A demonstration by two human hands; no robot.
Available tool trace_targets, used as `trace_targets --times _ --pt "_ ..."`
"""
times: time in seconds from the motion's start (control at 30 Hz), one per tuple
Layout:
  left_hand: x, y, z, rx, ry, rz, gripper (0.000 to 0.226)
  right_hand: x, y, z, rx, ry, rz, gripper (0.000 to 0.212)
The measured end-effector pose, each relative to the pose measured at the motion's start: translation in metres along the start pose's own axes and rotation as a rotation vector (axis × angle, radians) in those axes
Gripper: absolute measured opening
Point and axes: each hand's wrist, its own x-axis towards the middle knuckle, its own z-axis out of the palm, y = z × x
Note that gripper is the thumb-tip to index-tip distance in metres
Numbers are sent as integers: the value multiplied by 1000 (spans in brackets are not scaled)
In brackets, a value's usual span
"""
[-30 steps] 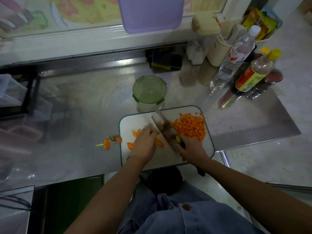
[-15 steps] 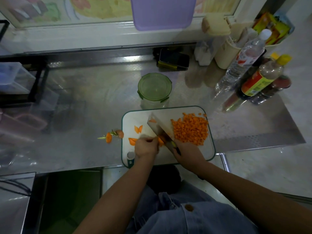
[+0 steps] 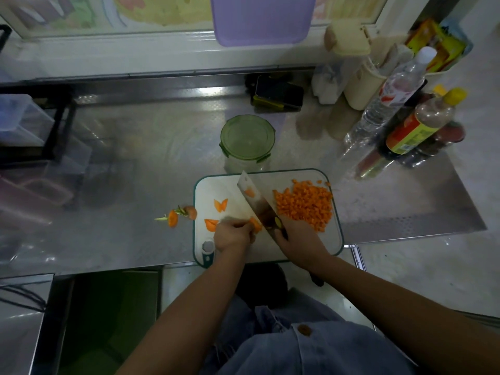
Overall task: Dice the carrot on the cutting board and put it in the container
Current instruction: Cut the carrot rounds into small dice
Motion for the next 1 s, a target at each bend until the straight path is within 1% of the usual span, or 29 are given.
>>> trace_targets --times 0.13,0.27,0.37,0.47,0.57,0.73,0.77,0.83,0.93,1.0 --pt "2 0 -1 -57 13 -48 22 -1 -7 1 -11 -91 -15 12" --pt "-1 2 -1 -75 6 -59 24 -2 -8 4 -64 -116 15 18" --pt "-1 3 0 -58 16 -48 27 -5 -8 2 -98 -146 27 17" --pt "3 3 1 -57 20 -79 28 -5 -10 0 -125 -168 32 16" --pt "5 3 1 -34 28 -74 25 -1 -12 3 -139 -194 45 16" --pt "1 6 1 -65 17 -85 20 0 -10 15 -142 -172 25 16" --pt "0 7 1 -70 18 -85 17 -1 -9 18 -137 -164 22 16" --pt "-2 11 0 -67 9 -73 3 -2 -8 21 -121 -148 7 16" --pt "-4 11 -2 -12 -1 -55 9 -4 -5 22 -94 -117 -10 14" --pt "-4 11 -3 -1 -7 -53 4 -6 -3 20 -82 -76 -19 13"
